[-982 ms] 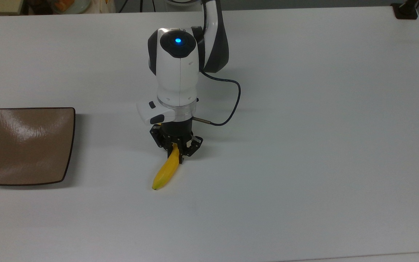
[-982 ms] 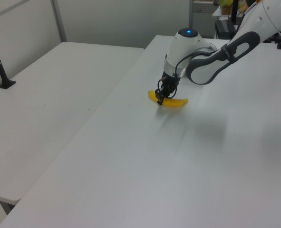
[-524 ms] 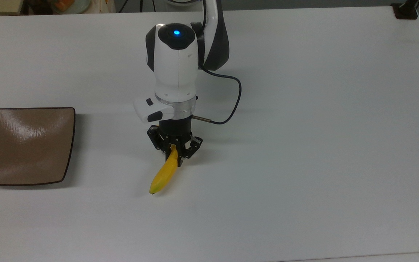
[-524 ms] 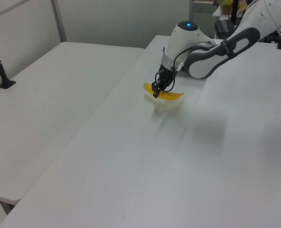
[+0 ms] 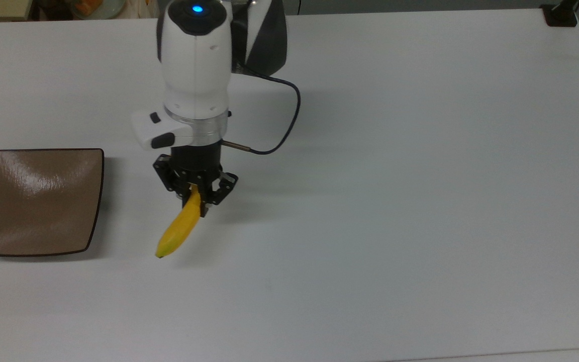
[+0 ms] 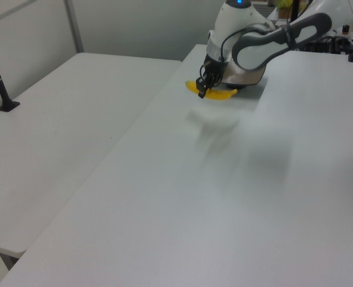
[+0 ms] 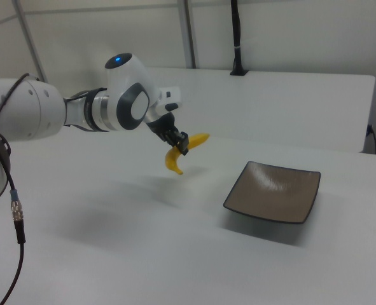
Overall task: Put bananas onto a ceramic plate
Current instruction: 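Lift the banana and carry it over the brown square plate, then lower the banana onto the plate and open the gripper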
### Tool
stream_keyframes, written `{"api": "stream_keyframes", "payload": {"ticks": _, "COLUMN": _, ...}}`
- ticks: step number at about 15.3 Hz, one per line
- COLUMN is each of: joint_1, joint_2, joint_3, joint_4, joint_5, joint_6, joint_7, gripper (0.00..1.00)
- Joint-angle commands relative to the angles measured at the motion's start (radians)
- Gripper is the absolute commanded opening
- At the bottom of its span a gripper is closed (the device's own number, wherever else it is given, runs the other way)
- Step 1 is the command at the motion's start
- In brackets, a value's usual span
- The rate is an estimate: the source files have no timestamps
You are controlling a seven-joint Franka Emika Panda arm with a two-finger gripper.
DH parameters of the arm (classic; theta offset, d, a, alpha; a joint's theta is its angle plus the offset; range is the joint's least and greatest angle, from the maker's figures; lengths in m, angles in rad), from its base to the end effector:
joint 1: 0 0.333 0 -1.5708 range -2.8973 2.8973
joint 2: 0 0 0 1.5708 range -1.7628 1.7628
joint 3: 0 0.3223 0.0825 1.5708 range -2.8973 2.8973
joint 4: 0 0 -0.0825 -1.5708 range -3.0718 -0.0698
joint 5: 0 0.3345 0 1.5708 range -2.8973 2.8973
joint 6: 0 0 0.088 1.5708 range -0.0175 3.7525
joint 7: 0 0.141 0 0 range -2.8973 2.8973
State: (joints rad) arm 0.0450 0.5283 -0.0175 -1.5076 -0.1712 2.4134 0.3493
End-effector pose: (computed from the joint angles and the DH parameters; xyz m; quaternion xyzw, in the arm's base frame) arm 0.7035 0.0168 0.3953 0.9743 -0.1034 0.1970 0.0357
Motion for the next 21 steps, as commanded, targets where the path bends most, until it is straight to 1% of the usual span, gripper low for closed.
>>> {"api": "stream_keyframes", "payload": {"ticks": 1, "joint_1": -0.013, "joint_2": -0.016, "joint_3": -0.045, "joint_4": 0.003, "joint_5": -0.002, "joint_6": -0.034, "joint_7": -0.055, "gripper": 0.09}}
{"api": "stream_keyframes", "payload": {"ticks": 2, "joint_1": -0.022, "joint_2": -0.014, "joint_3": -0.074, "joint_4": 0.003, "joint_5": -0.001, "joint_6": -0.031, "joint_7": -0.088, "gripper": 0.09}}
{"api": "stream_keyframes", "payload": {"ticks": 4, "joint_1": -0.043, "joint_2": -0.013, "joint_3": -0.096, "joint_4": 0.003, "joint_5": -0.001, "joint_6": -0.025, "joint_7": -0.16, "gripper": 0.09}}
{"api": "stream_keyframes", "payload": {"ticks": 5, "joint_1": -0.066, "joint_2": -0.013, "joint_3": -0.108, "joint_4": 0.001, "joint_5": -0.001, "joint_6": -0.019, "joint_7": -0.188, "gripper": 0.09}}
{"api": "stream_keyframes", "payload": {"ticks": 8, "joint_1": -0.117, "joint_2": -0.008, "joint_3": -0.113, "joint_4": 0.001, "joint_5": 0.001, "joint_6": -0.016, "joint_7": -0.233, "gripper": 0.09}}
{"api": "stream_keyframes", "payload": {"ticks": 10, "joint_1": -0.149, "joint_2": -0.001, "joint_3": -0.114, "joint_4": 0.0, "joint_5": 0.039, "joint_6": -0.016, "joint_7": -0.253, "gripper": 0.09}}
{"api": "stream_keyframes", "payload": {"ticks": 12, "joint_1": -0.18, "joint_2": 0.009, "joint_3": -0.128, "joint_4": 0.001, "joint_5": 0.065, "joint_6": -0.005, "joint_7": -0.302, "gripper": 0.09}}
{"api": "stream_keyframes", "payload": {"ticks": 13, "joint_1": -0.189, "joint_2": 0.009, "joint_3": -0.14, "joint_4": 0.001, "joint_5": 0.077, "joint_6": 0.047, "joint_7": -0.303, "gripper": 0.15}}
{"api": "stream_keyframes", "payload": {"ticks": 14, "joint_1": -0.191, "joint_2": 0.009, "joint_3": -0.148, "joint_4": 0.001, "joint_5": 0.091, "joint_6": 0.064, "joint_7": -0.303, "gripper": 0.3}}
{"api": "stream_keyframes", "payload": {"ticks": 15, "joint_1": -0.191, "joint_2": 0.009, "joint_3": -0.148, "joint_4": 0.001, "joint_5": 0.108, "joint_6": 0.066, "joint_7": -0.303, "gripper": 0.67}}
{"api": "stream_keyframes", "payload": {"ticks": 16, "joint_1": -0.192, "joint_2": 0.007, "joint_3": -0.148, "joint_4": 0.001, "joint_5": 0.126, "joint_6": 0.066, "joint_7": -0.303, "gripper": 0.99}}
{"api": "stream_keyframes", "payload": {"ticks": 18, "joint_1": -0.194, "joint_2": 0.007, "joint_3": -0.148, "joint_4": 0.001, "joint_5": 0.173, "joint_6": 0.066, "joint_7": -0.303, "gripper": 1.0}}
{"api": "stream_keyframes", "payload": {"ticks": 21, "joint_1": -0.192, "joint_2": 0.006, "joint_3": -0.148, "joint_4": 0.001, "joint_5": 0.176, "joint_6": 0.066, "joint_7": -0.302, "gripper": 1.0}}
